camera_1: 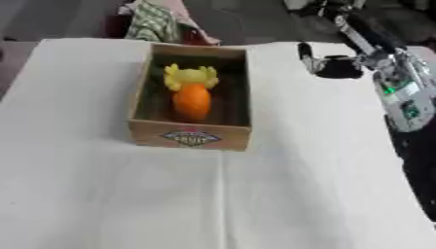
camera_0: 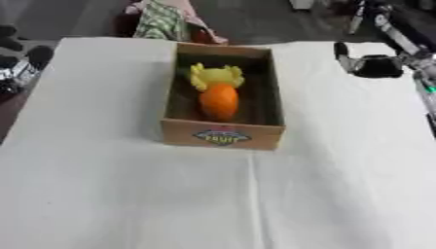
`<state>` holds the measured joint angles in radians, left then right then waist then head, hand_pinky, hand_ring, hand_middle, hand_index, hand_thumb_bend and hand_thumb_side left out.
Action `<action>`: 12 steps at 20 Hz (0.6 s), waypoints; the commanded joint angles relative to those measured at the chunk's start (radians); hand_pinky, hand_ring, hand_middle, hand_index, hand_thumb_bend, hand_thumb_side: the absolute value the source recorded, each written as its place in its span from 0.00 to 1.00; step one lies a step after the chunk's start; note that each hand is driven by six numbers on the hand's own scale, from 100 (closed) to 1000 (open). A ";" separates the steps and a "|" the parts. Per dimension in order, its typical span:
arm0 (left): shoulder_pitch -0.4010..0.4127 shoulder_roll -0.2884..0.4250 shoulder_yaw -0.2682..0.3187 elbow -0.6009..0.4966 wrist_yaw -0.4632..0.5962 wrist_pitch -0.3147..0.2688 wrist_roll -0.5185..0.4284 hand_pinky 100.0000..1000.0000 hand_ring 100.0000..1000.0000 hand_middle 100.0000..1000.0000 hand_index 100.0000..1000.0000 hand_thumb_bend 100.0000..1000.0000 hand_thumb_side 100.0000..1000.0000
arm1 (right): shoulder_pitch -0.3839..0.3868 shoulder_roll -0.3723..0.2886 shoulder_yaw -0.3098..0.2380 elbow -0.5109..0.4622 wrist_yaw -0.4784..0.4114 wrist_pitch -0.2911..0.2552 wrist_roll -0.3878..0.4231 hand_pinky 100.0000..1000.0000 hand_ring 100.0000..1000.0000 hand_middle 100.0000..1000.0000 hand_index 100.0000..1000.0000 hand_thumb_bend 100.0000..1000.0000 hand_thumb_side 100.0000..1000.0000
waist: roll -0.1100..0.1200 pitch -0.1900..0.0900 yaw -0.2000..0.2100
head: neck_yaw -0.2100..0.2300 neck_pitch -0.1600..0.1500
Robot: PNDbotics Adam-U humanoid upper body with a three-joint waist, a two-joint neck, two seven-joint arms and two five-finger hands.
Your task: Pick up objects on the table and place them in the box.
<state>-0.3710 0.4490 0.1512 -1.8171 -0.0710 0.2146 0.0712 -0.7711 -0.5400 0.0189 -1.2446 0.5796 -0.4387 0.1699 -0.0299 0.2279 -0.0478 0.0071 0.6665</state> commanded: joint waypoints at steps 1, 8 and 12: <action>0.002 0.031 0.010 -0.019 -0.004 0.001 0.005 0.74 0.31 0.51 0.71 0.75 0.39 | 0.043 -0.070 -0.029 -0.079 -0.061 0.013 -0.010 0.89 0.99 0.83 0.86 0.00 0.11 | 0.002 -0.021 0.002 | -0.004 -0.006; 0.028 0.032 0.017 -0.010 -0.002 -0.004 0.007 0.74 0.31 0.51 0.70 0.75 0.39 | 0.130 -0.102 -0.067 -0.147 -0.187 0.067 0.016 0.89 0.99 0.82 0.86 0.00 0.11 | 0.003 -0.020 0.002 | 0.000 -0.005; 0.037 0.030 0.017 -0.011 0.003 -0.011 0.007 0.73 0.31 0.51 0.70 0.75 0.38 | 0.160 -0.112 -0.085 -0.169 -0.258 0.088 0.037 0.89 0.99 0.82 0.86 0.00 0.11 | 0.004 -0.019 0.000 | -0.001 -0.001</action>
<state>-0.3256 0.4497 0.1572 -1.8161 -0.0695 0.2081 0.0764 -0.6005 -0.6097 -0.0480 -1.3862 0.3495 -0.3583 0.2029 -0.0268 0.2273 -0.0473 0.0065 0.6668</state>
